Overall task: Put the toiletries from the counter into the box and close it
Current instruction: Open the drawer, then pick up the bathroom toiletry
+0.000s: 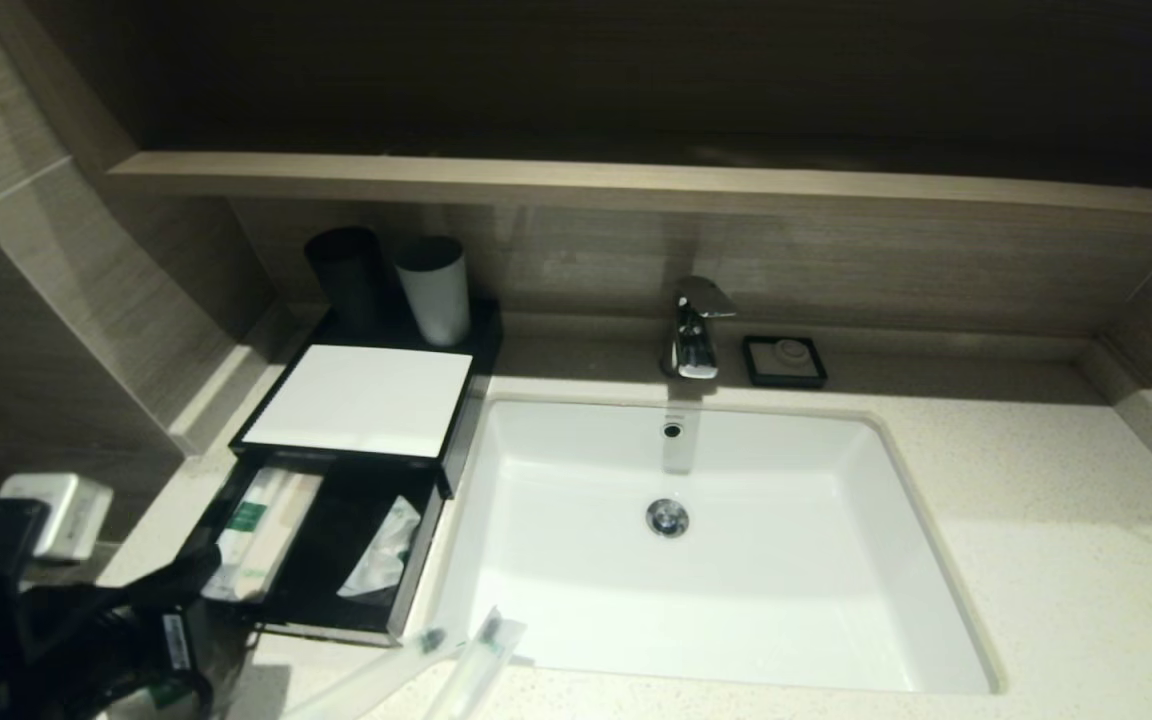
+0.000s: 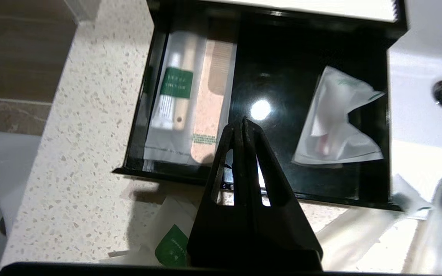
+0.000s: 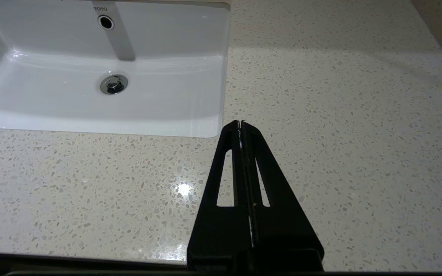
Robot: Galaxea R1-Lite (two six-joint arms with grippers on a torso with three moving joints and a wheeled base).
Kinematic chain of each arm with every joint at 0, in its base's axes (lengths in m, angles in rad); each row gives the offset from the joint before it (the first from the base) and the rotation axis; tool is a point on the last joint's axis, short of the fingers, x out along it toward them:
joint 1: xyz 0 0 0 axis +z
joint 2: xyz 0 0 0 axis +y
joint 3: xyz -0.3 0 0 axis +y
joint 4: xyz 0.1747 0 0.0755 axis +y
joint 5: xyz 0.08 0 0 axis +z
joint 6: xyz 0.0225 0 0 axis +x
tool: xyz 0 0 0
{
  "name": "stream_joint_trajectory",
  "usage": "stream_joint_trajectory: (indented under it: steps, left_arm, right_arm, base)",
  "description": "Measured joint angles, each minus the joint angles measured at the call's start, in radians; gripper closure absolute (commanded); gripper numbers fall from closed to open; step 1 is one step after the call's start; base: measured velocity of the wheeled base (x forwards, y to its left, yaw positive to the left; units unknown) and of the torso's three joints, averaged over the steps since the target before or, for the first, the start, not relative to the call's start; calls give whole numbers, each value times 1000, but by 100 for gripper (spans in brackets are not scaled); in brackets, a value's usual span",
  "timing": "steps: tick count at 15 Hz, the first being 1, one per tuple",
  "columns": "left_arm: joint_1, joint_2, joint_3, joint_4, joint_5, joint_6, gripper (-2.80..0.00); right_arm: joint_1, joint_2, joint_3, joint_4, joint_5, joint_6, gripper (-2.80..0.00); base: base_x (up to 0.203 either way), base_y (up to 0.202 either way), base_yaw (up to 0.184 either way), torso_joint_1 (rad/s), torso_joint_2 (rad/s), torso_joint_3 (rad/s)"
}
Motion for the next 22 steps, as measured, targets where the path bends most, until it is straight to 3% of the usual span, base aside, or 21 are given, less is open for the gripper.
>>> stream_joint_trajectory:
  steps: [2, 4, 6, 11, 15, 19, 22]
  left_arm:
    - [-1, -119, -114, 238, -30, -5, 0]
    - [-2, -227, -223, 511, -101, -12, 0]
    - [-4, -288, -269, 704, -139, -9, 0]
    - [-62, -362, -317, 912, -259, -10, 0]
    - [-75, -400, -393, 1134, -441, -4, 0]
    - [-71, -446, -358, 1232, -440, -2, 0]
    - [-64, -471, -311, 1265, -370, -12, 0]
  right_arm:
    - [0, 0, 0, 0, 0, 0, 0]
    - [0, 0, 0, 0, 0, 0, 0]
    - [0, 0, 0, 0, 0, 0, 0]
    - [0, 0, 0, 0, 0, 0, 0]
    - [0, 0, 0, 0, 0, 0, 0]
    - [0, 0, 0, 0, 0, 0, 0]
    - [0, 0, 0, 0, 0, 0, 0]
  base:
    - [0, 0, 0, 0, 0, 0]
    - [0, 0, 0, 0, 0, 0]
    - [0, 0, 0, 0, 0, 0]
    - [0, 0, 0, 0, 0, 0]
    - [0, 0, 0, 0, 0, 0]
    - [0, 0, 0, 0, 0, 0]
    - [0, 0, 0, 0, 0, 0]
